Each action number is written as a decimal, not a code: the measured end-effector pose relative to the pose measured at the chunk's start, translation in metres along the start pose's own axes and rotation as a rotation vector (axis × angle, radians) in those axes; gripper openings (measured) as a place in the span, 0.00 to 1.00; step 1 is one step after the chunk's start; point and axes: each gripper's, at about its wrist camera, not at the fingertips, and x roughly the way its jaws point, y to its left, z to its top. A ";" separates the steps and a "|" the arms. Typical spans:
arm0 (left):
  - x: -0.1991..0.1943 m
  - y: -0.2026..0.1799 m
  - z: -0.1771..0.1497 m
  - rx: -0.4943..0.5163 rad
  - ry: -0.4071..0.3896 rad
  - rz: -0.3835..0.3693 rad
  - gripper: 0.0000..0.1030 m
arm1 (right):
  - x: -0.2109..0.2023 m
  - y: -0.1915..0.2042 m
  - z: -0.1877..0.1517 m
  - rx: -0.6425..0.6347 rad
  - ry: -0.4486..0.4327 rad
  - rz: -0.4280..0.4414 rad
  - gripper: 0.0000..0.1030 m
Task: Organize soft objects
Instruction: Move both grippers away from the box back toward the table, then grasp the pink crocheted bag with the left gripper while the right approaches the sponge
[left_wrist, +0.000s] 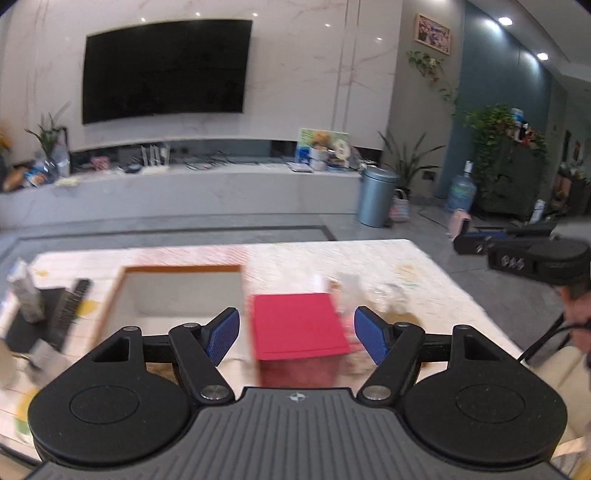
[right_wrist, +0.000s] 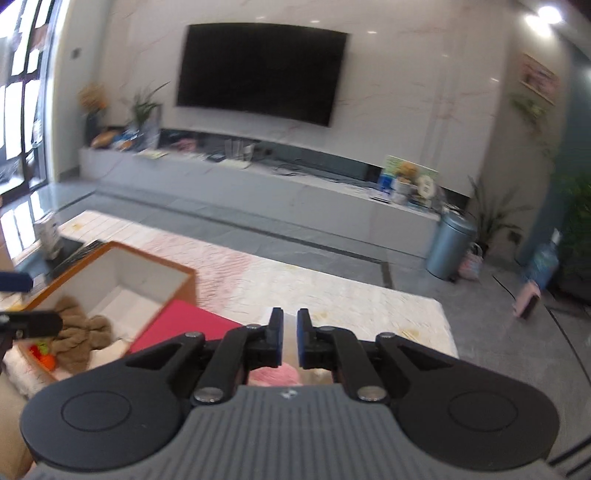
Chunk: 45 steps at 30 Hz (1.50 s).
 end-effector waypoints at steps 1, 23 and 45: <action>0.006 -0.007 -0.002 0.005 0.003 -0.009 0.81 | 0.002 -0.006 -0.007 0.015 0.000 -0.019 0.15; 0.189 -0.138 -0.115 0.022 -0.005 0.175 0.83 | 0.106 -0.105 -0.129 0.350 0.134 -0.138 0.39; 0.239 -0.148 -0.125 -0.038 -0.020 0.410 0.99 | 0.169 -0.127 -0.201 0.478 0.327 -0.129 0.44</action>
